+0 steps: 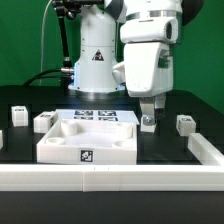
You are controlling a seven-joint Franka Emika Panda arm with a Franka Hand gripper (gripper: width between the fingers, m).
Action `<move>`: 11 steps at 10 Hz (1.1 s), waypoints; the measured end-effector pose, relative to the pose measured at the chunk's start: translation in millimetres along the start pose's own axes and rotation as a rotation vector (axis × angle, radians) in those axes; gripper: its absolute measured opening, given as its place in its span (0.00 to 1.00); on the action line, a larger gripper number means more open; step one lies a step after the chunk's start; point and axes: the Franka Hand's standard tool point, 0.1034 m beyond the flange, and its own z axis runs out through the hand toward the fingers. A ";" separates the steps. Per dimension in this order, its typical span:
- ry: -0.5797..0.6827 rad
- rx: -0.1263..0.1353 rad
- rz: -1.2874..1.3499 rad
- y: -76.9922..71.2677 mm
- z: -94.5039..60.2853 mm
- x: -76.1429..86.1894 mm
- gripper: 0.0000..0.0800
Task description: Assemble one leg
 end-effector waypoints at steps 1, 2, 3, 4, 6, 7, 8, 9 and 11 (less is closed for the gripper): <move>-0.004 -0.005 -0.070 -4.4 3.1 -9.2 0.81; -0.017 -0.002 -0.129 -4.7 4.3 -18.3 0.81; -0.031 -0.003 -0.150 -2.7 3.4 -27.6 0.81; -0.041 -0.002 -0.139 -0.8 2.0 -36.3 0.81; -0.041 -0.001 -0.136 -1.2 2.5 -36.2 0.81; -0.041 -0.001 -0.135 -1.2 2.6 -36.3 0.81; -0.041 0.000 -0.135 -1.3 2.7 -36.3 0.81; -0.042 -0.001 -0.145 -1.7 3.0 -37.6 0.81; -0.064 0.011 -0.164 -15.8 2.5 -60.9 0.81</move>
Offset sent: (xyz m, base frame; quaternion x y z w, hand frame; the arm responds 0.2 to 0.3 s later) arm -0.0175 -0.0437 0.0052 0.0129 -0.0478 -0.0642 0.9967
